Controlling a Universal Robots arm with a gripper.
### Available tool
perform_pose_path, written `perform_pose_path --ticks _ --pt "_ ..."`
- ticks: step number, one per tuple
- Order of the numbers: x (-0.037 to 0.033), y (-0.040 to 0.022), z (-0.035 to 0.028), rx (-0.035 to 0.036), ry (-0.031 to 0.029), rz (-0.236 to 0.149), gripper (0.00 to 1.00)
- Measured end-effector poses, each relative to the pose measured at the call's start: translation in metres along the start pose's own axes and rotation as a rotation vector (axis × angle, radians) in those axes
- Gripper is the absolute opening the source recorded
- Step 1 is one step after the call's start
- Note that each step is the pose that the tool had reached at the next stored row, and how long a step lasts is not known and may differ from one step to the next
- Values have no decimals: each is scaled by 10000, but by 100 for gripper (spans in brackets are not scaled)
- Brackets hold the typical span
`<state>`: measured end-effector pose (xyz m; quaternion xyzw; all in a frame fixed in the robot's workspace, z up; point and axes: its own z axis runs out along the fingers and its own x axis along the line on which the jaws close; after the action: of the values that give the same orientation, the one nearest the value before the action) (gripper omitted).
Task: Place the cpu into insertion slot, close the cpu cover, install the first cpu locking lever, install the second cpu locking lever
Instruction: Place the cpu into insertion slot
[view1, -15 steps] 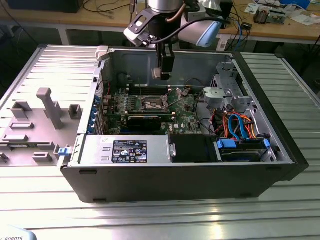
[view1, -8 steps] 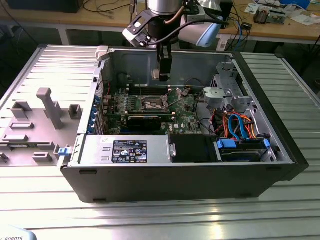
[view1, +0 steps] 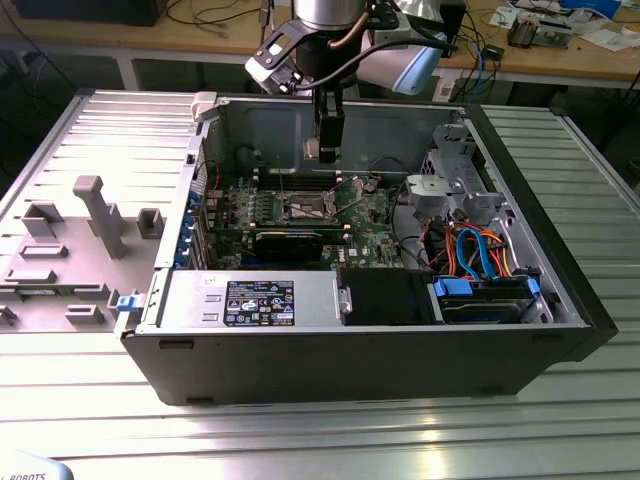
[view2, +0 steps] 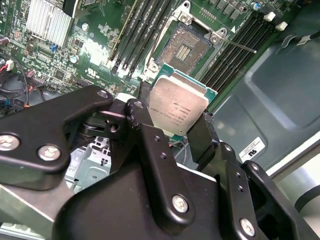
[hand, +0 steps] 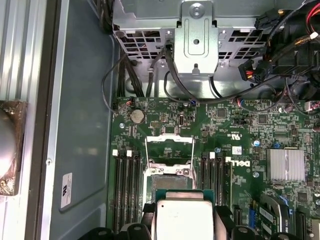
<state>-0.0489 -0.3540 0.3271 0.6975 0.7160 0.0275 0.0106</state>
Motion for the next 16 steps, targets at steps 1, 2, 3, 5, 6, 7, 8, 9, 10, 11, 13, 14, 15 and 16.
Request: perform_pose_path --ticks 1,2,3,5,6,7,8,9,10,11,13,14,15,16 --pt "0 0 0 0 0 0 54" --pt "0 -1 2 -1 0 1 54" --pt "0 -5 4 -1 1 4 54" --pt "3 -18 41 12 -4 1 54" --pt "4 -19 55 20 -13 -1 54" --pt "6 -22 73 29 -22 -1 54" --pt "6 -24 88 39 -34 -1 54" --pt "6 -25 100 50 -43 -2 54" --pt "7 -26 117 69 -57 -3 54" --pt "7 -28 131 83 -67 -2 54" --pt "7 -30 160 108 -89 -2 54" --pt "7 -30 171 117 -99 -2 54" --pt "7 -32 200 130 -120 -4 54" --pt "6 -33 225 136 -138 -6 54"
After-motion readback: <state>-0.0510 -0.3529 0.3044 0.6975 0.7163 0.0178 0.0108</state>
